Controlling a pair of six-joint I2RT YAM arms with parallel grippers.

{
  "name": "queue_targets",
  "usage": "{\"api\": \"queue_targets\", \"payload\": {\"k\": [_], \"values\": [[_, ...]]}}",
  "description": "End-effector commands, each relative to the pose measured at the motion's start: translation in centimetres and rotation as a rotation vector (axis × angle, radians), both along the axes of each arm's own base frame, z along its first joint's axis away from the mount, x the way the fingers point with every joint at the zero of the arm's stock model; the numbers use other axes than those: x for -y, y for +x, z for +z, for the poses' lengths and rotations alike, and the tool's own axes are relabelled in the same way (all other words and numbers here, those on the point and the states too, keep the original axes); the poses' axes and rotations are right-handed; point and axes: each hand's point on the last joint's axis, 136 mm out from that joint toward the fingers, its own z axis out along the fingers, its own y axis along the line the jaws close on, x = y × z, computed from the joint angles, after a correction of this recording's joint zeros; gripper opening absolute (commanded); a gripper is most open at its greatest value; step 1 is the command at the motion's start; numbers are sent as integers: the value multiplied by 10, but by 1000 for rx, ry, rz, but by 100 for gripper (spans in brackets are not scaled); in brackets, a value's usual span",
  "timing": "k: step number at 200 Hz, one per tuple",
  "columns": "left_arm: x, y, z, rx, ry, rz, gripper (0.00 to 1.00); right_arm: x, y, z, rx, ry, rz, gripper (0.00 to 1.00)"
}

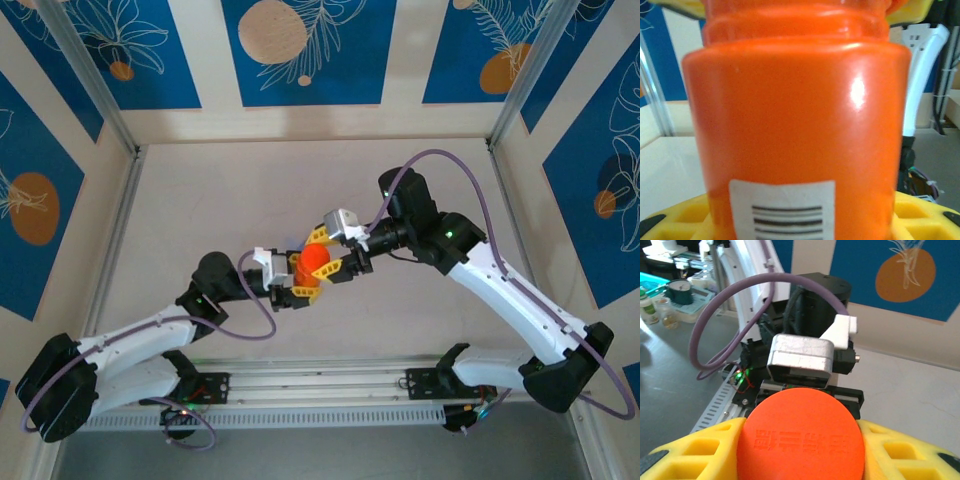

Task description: Sort the pills into containers

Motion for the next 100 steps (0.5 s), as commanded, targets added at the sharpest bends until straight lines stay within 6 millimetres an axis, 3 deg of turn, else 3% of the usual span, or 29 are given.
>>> {"api": "queue_targets", "payload": {"k": [1,42,100], "values": [[-4,-25,33,125,-81,-107,0,7,-23,5,-16,21,129,0],[-1,-39,36,113,-39,-217,0,12,-36,1,-45,0,229,0],[6,-29,30,94,19,-195,0,-1,-31,-10,-35,-41,257,0]]}}
